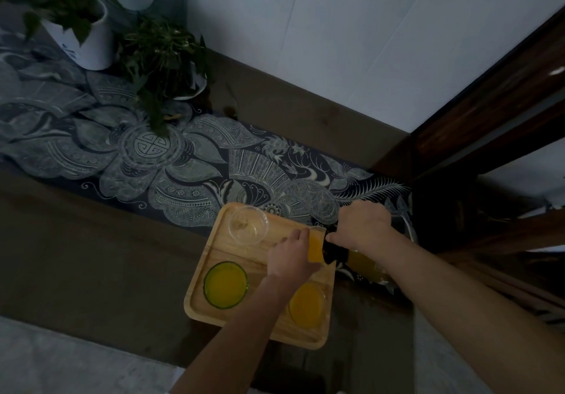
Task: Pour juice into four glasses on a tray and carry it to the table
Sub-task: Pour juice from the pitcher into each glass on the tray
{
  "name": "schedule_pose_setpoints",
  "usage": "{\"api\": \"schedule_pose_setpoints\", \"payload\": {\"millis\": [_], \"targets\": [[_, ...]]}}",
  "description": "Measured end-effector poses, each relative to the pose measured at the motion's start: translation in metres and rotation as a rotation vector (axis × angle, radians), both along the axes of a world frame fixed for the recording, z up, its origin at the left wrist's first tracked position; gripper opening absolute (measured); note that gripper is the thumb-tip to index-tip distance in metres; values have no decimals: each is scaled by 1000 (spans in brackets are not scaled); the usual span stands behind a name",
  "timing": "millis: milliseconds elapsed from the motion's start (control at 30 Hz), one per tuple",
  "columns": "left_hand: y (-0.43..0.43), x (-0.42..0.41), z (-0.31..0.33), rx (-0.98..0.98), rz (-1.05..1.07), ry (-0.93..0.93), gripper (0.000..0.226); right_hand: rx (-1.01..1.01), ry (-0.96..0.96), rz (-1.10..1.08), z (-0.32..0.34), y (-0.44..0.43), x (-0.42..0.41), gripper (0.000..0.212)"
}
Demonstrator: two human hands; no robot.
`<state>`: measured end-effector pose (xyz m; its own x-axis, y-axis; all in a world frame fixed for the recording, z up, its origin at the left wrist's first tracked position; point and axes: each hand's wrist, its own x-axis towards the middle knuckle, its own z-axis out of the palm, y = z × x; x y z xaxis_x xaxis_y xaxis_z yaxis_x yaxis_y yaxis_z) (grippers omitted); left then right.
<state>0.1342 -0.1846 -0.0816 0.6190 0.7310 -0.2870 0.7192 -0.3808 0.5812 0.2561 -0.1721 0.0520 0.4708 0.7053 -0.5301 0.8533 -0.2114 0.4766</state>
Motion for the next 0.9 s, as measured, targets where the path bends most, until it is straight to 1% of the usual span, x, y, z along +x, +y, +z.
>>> {"api": "schedule_pose_setpoints", "payload": {"millis": [333,633,767,900], "targets": [[-1,-1,-5,-21,31,-53,87,-17,3,-5,2,2,-2,58],[-5,-1,-10,-77,148,-160,90,-18,-3,-6,3,6,-6,58],[-5,-2,-13,-96,161,-172,90,-40,-19,7,4,8,-12,49],[-6,-3,-13,-109,174,-171,90,-57,-20,10,7,10,-15,48]]}}
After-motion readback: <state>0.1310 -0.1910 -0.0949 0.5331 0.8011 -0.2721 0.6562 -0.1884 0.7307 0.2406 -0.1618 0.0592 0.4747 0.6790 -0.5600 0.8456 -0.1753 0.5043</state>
